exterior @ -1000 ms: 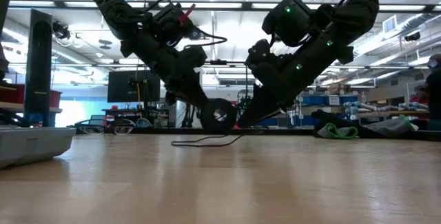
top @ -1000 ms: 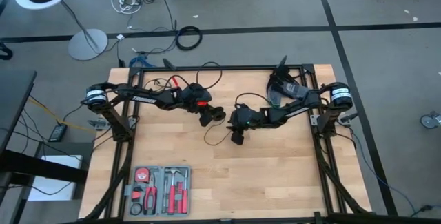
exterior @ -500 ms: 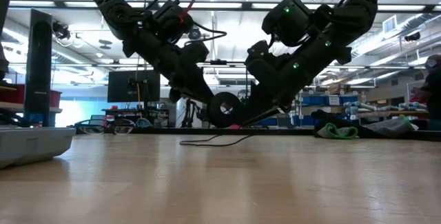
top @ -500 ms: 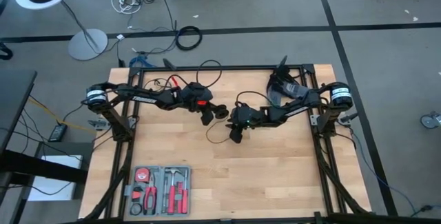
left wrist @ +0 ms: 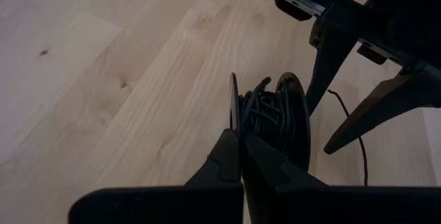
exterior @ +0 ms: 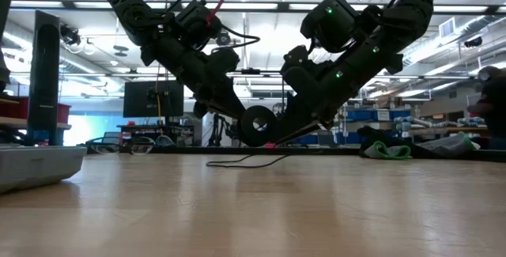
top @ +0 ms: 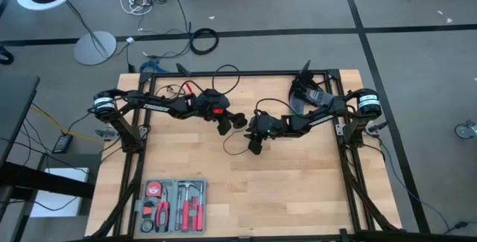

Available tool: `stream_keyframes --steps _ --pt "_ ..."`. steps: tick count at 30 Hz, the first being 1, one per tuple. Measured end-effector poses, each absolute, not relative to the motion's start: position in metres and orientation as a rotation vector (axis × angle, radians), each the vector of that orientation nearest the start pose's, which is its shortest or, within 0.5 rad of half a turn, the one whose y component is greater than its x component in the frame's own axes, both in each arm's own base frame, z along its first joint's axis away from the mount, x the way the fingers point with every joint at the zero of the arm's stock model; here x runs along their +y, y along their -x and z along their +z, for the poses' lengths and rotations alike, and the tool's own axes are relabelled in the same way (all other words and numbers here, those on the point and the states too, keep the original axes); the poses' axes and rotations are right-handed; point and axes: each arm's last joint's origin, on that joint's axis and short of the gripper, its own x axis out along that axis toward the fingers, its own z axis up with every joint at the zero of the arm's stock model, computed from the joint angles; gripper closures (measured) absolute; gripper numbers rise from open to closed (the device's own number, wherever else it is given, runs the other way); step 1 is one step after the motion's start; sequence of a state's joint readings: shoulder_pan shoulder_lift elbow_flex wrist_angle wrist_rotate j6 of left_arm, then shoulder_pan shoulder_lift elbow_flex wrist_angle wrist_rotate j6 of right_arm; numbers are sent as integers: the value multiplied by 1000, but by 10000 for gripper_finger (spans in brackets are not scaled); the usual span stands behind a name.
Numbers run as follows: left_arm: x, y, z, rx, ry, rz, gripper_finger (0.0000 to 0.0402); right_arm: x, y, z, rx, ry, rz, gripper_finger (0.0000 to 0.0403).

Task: Coil cords
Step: Coil the black wire onto the black spool

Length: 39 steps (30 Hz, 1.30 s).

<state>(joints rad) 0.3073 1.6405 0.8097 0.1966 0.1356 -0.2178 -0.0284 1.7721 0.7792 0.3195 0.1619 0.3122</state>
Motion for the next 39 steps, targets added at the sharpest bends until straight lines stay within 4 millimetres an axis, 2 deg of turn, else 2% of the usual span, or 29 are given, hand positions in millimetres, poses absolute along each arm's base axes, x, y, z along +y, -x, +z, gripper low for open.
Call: stream_keyframes --steps 32,39 --pt "94 -311 168 611 342 243 401 -14 -332 130 637 -254 -286 280" --pt "82 -294 148 610 346 291 401 -14 -332 130 636 -254 -286 281"
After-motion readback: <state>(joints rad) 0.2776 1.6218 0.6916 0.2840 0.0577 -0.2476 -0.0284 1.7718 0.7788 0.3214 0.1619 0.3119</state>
